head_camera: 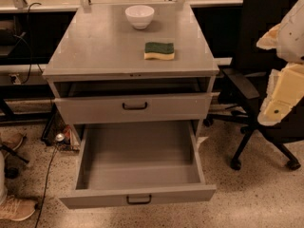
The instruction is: Place sponge into middle drawer
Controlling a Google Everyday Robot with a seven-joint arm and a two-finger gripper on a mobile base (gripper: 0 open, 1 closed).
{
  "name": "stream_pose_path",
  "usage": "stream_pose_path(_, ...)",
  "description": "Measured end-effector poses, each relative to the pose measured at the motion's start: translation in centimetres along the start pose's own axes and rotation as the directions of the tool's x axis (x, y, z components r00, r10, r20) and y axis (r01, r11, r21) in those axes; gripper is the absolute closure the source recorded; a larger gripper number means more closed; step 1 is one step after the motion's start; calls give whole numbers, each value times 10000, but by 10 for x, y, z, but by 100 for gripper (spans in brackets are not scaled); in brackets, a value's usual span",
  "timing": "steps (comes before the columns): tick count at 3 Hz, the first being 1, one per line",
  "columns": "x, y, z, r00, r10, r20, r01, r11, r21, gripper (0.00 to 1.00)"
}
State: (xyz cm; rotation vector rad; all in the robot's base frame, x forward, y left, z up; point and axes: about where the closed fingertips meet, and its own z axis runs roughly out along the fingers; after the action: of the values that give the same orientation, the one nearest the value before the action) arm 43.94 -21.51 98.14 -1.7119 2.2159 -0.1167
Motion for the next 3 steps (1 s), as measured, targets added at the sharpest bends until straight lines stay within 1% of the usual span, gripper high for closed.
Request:
stream_pose_path(1,-1,-2,0,10000,10,39,-10,10000,68,0)
stream_pose_path(2,-37,-61,37,9879,619,1423,-701,9961,537,0)
stream_pose_path(3,-99,-139,89,9363,1477,3185,-1812,9803,783,0)
